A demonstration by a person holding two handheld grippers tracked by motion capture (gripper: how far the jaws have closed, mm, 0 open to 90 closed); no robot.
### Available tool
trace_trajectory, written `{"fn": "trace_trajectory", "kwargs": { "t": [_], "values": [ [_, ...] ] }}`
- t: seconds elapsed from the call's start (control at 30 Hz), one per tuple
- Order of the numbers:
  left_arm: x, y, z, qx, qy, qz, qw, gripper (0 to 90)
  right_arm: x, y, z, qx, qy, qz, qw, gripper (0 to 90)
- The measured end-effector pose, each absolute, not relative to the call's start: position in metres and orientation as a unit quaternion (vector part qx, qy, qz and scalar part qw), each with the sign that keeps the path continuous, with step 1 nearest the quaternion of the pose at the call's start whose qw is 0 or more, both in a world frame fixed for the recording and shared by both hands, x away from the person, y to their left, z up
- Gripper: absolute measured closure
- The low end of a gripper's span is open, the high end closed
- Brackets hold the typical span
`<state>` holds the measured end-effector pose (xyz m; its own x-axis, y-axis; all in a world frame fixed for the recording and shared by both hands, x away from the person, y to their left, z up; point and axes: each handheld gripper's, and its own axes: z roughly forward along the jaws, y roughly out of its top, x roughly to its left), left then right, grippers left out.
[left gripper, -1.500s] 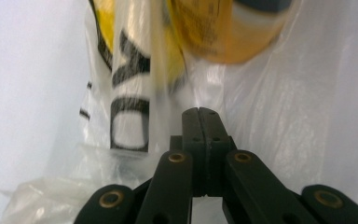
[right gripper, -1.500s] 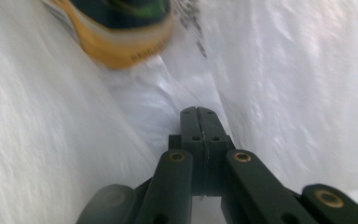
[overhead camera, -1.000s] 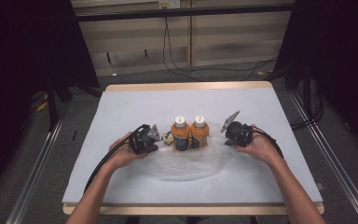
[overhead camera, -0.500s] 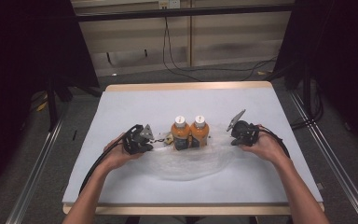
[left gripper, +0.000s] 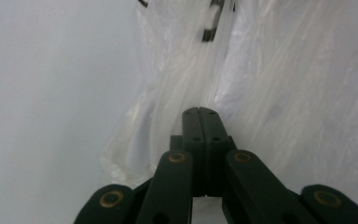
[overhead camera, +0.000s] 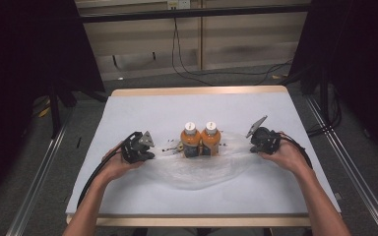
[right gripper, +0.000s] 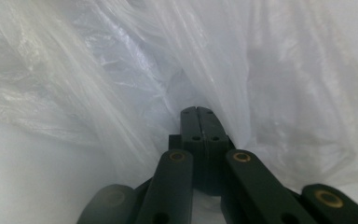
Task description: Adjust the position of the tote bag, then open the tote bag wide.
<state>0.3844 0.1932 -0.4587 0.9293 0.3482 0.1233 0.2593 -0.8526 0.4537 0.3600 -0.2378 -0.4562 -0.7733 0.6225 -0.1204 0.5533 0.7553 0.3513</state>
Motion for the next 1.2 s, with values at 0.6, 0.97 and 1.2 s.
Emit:
{"fn": "trace_trajectory", "kwargs": {
  "t": [0.6, 0.97, 1.2],
  "values": [
    [0.385, 0.214, -0.460, 0.952, 0.180, 0.098, 0.229, 90.0, 0.358, -0.243, -0.457, 0.331, 0.923, 0.150, 0.123, 90.0],
    [0.387, 0.221, -0.447, 0.917, 0.202, 0.067, 0.337, 90.0, 0.356, -0.256, -0.449, 0.336, 0.899, 0.262, 0.106, 90.0],
    [0.377, 0.209, -0.428, 0.890, 0.205, 0.073, 0.400, 90.0, 0.348, -0.251, -0.430, 0.315, 0.879, 0.344, 0.103, 90.0]
  ]
}}
